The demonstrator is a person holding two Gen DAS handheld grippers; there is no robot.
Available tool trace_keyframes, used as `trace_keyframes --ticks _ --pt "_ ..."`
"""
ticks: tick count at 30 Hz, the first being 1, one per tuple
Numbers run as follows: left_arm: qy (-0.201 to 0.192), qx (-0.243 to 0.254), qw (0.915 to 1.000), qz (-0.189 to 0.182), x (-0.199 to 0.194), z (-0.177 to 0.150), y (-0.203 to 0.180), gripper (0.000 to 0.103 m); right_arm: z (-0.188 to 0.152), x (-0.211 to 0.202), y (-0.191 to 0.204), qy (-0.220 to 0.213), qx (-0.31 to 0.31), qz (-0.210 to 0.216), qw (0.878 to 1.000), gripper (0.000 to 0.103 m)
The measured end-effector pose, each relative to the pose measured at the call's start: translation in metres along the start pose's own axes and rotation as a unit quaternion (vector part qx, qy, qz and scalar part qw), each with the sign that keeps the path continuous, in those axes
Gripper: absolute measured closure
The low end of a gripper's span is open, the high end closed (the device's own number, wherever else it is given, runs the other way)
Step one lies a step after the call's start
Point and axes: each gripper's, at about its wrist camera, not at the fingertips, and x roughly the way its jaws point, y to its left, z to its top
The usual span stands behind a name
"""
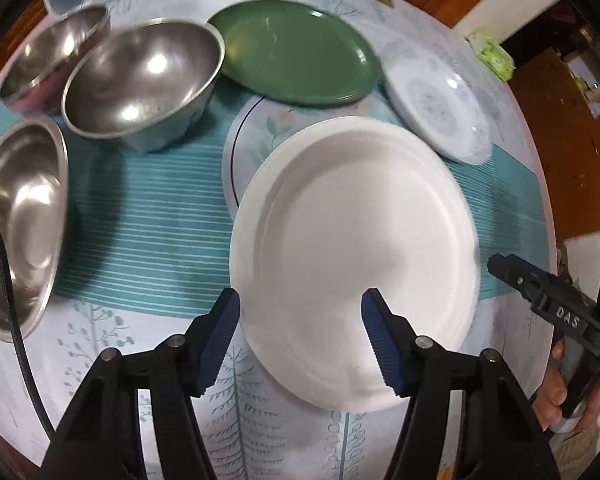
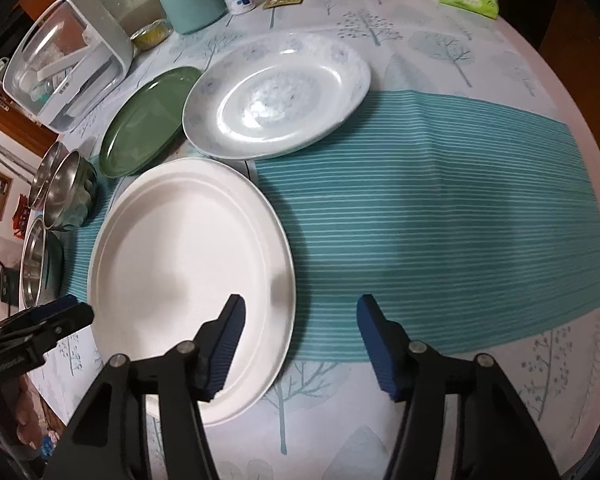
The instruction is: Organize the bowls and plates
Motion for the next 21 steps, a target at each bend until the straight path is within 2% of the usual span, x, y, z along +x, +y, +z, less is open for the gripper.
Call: trace_keyframes --ticks 7,16,17,19,20,21 --pt "0.007 -0.008 0.9998 0.018 0.021 0.009 0.007 0.044 0.004 0.015 -0.002 0.018 -0.01 0.012 1.0 0.059" --pt "0.013 -0.024 0.9994 0.022 0.023 0.01 0.019 0.046 0.0 0.023 -0.004 0.029 -0.01 0.029 0.999 0.072" --pt "0.012 -0.019 0.9994 0.026 0.024 0.011 0.018 0.048 -0.001 0.023 -0.004 0.029 -0.011 0.029 0.999 0.075" --pt "0.013 -0.01 0.9994 0.03 0.025 0.012 0.015 0.058 -0.002 0.023 -0.001 0.03 -0.014 0.036 0.999 0.082" --pt "0.017 -0.009 0.9993 0.031 0.025 0.012 0.014 0.067 -0.003 0.023 0.001 0.031 -0.015 0.041 0.999 0.084" --pt "0.017 -0.008 0.9992 0.036 0.024 0.01 0.015 0.069 -0.004 0.023 0.003 0.031 -0.017 0.037 0.999 0.084"
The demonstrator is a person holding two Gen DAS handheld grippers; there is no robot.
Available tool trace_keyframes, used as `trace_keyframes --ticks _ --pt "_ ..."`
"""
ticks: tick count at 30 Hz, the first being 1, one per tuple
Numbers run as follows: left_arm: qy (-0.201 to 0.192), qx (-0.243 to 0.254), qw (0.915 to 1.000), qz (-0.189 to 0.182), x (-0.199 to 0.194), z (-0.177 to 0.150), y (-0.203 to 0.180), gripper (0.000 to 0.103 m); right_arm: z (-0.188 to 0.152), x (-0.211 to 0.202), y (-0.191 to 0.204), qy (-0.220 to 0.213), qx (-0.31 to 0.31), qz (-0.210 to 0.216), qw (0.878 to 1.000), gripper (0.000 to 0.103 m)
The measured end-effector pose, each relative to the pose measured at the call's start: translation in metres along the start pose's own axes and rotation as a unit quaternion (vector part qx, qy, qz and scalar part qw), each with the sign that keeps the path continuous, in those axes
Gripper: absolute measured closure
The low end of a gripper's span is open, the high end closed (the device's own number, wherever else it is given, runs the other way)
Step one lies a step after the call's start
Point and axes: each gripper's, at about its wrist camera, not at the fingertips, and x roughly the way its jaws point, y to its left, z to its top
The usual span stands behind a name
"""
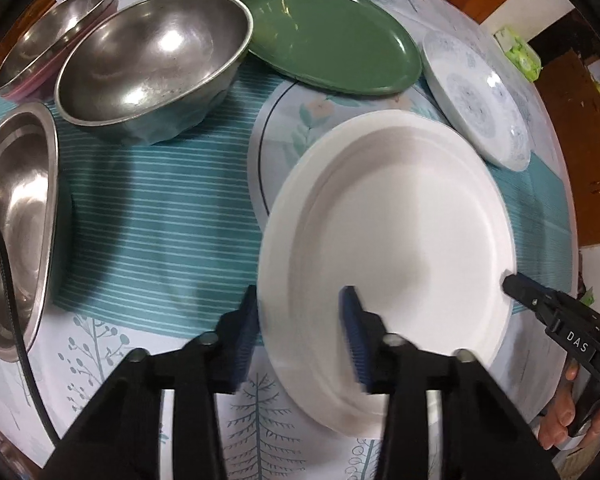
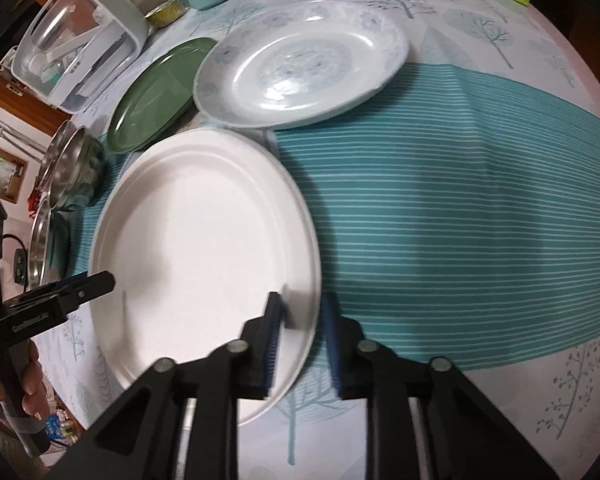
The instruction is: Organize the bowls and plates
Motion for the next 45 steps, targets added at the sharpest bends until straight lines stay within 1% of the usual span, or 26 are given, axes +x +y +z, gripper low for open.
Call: trace_keyframes --ticks 1,2,3,4,7,10,14,19,23,27,31,35,38,41,45 --pt "0.001 0.0 1.0 0.002 0.0 0.001 -0.001 0.07 -0.001 -0.001 0.001 -0.003 -0.003 -0.007 1.0 0.084" --pt "0.001 0.001 1.0 0.005 0.0 0.002 -0.001 0.073 -0.002 -0.001 0.003 -0.007 -0.008 -0.013 1.0 0.084" --pt "0.002 -0.001 1.0 0.008 0.001 0.001 -0.002 0.079 -0.002 -0.001 0.003 -0.008 -0.01 -0.016 1.0 0.084" --pt "0.005 -0.003 1.0 0.008 0.0 0.0 -0.001 0.081 -0.003 -0.002 0.004 -0.009 -0.01 -0.019 1.0 0.084" --pt "0.007 -0.01 0.9999 -0.007 -0.006 -0.004 0.002 0.083 -0.005 -0.007 0.001 -0.015 -0.007 -0.019 1.0 0.084" --pt "-0.002 0.001 0.9999 -0.013 -0.019 -0.01 -0.005 0.084 -0.01 -0.018 -0.002 -0.023 -0.004 -0.014 1.0 0.084" --pt "-0.011 0.037 0.9992 -0.014 -0.037 -0.018 -0.025 0.084 -0.023 -0.034 -0.008 -0.025 0.008 -0.019 0.999 0.084" --pt "-0.018 0.092 0.9954 -0.022 -0.056 -0.035 -0.052 0.084 -0.045 -0.06 -0.019 -0.031 0.027 -0.031 0.999 0.084" --pt "-0.015 0.125 0.9915 -0.031 -0.064 -0.06 -0.066 0.083 -0.066 -0.077 -0.025 -0.04 0.04 -0.048 0.997 0.084" --pt "-0.013 0.159 0.987 -0.024 -0.065 -0.09 -0.077 0.082 -0.089 -0.088 -0.03 -0.049 0.039 -0.075 0.995 0.083" --pt "0.0 0.175 0.9844 -0.019 -0.061 -0.115 -0.08 0.082 -0.111 -0.085 -0.037 -0.036 0.038 -0.093 0.994 0.083" --pt "0.023 0.182 0.9828 -0.018 -0.046 -0.133 -0.083 0.081 -0.126 -0.074 -0.047 -0.015 0.047 -0.092 0.995 0.083" --pt "0.037 0.187 0.9815 -0.014 -0.038 -0.14 -0.087 0.081 -0.134 -0.066 -0.052 -0.001 0.055 -0.094 0.994 0.083" --pt "0.042 0.192 0.9805 -0.006 -0.031 -0.143 -0.091 0.081 -0.139 -0.059 -0.057 0.012 0.057 -0.099 0.993 0.082" --pt "0.053 0.189 0.9805 -0.012 -0.027 -0.147 -0.096 0.08 -0.143 -0.054 -0.061 0.026 0.059 -0.106 0.992 0.082"
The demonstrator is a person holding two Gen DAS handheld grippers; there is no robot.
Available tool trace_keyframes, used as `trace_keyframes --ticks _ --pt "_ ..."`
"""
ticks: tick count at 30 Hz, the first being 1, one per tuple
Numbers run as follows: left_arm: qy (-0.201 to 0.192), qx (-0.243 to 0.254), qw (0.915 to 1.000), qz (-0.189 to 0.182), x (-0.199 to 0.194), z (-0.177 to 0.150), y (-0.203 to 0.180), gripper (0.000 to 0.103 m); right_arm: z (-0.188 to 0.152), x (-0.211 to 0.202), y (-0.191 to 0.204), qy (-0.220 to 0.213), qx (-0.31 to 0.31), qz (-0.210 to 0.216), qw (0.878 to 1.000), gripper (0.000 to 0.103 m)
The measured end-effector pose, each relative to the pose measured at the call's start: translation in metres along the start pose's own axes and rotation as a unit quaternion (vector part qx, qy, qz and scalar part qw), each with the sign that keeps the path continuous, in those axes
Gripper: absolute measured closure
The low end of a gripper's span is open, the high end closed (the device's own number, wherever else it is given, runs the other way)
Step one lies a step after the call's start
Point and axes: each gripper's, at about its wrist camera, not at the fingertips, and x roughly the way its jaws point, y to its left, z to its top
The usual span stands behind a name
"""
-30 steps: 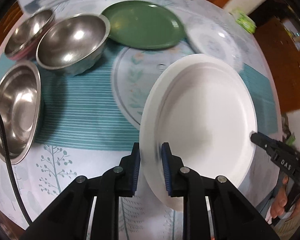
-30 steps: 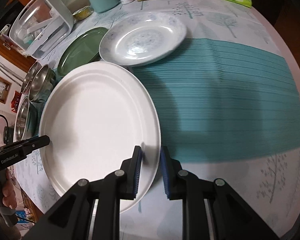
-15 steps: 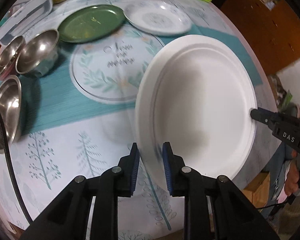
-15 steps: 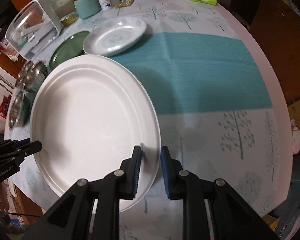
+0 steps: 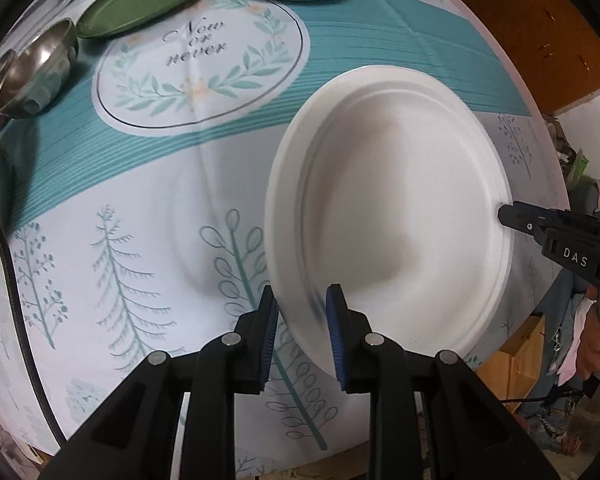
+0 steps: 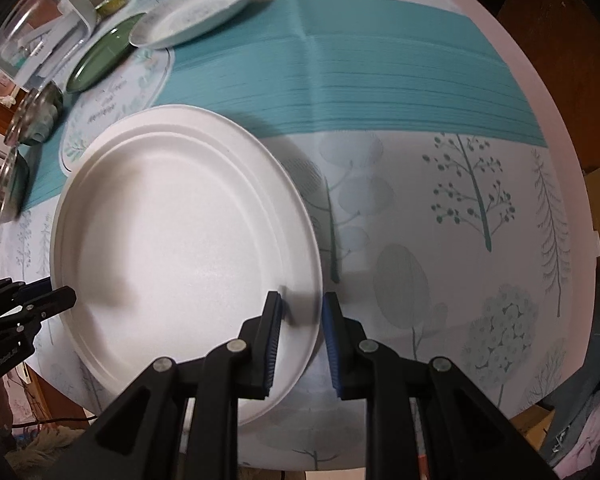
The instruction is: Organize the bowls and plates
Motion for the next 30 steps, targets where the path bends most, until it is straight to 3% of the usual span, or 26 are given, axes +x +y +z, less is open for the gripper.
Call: trace_keyframes --ticks 9,14,19,21,30 --pt "0.005 0.002 1.0 0.007 0.003 0.005 -0.004 0.078 0.002 0.005 -0.005 0.004 -0.004 -0.008 1.0 0.08" --pt "0.0 -0.001 1.0 0.009 0.009 0.007 -0.026 0.078 0.002 0.009 0.007 0.002 -0.012 -0.016 1.0 0.079" --pt "-0.014 0.01 0.9995 0.027 0.009 0.004 -0.035 0.06 0.001 0.013 0.01 0.006 -0.01 -0.014 1.0 0.071" --pt "-0.02 0.014 0.9991 0.034 0.007 0.003 -0.037 0.047 0.0 0.013 0.01 0.003 -0.009 -0.015 1.0 0.069" --pt "-0.049 0.011 0.9972 0.056 -0.011 0.006 -0.035 0.032 -0.004 0.012 0.01 -0.01 -0.009 -0.019 1.0 0.065"
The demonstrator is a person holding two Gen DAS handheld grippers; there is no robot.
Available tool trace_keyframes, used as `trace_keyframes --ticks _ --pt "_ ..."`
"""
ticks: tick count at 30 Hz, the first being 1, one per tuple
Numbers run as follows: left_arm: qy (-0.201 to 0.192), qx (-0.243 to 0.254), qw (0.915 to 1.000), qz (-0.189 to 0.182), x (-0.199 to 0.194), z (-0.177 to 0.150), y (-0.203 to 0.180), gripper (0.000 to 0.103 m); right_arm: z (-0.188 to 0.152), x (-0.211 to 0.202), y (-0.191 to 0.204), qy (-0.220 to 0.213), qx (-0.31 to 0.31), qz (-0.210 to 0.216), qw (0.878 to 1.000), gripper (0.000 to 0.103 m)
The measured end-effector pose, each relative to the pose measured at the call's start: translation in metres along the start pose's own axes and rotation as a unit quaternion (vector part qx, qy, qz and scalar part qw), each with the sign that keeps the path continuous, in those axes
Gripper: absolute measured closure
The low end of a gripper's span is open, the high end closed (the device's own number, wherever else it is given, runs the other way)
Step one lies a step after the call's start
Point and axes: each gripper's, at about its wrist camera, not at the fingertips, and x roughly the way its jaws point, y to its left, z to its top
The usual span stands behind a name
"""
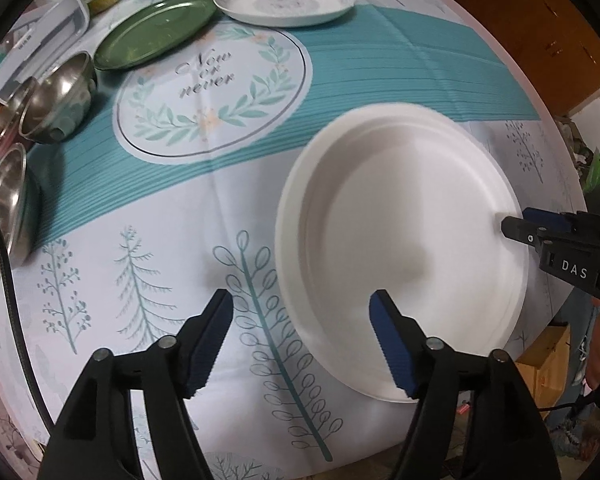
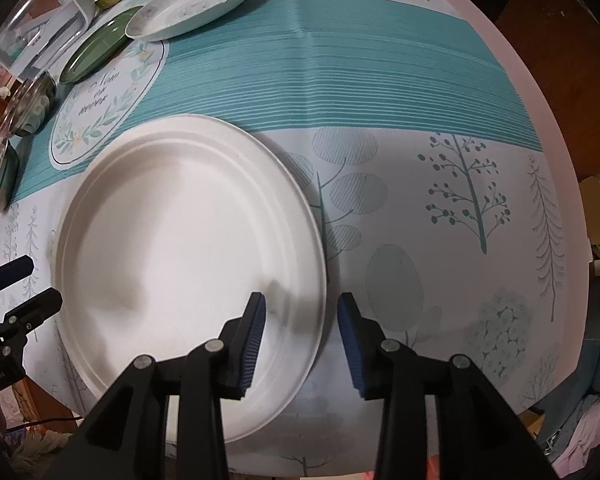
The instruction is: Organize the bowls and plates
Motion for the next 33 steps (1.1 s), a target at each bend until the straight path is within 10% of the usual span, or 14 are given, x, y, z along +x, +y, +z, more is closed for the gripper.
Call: trace_keyframes --ticks 33 --pt "-0.098 -0.049 0.994 0.01 -0.089 0.004 0.045 0.031 0.021 -0.09 0.033 -0.104 -0.045 0.01 0.993 0.065"
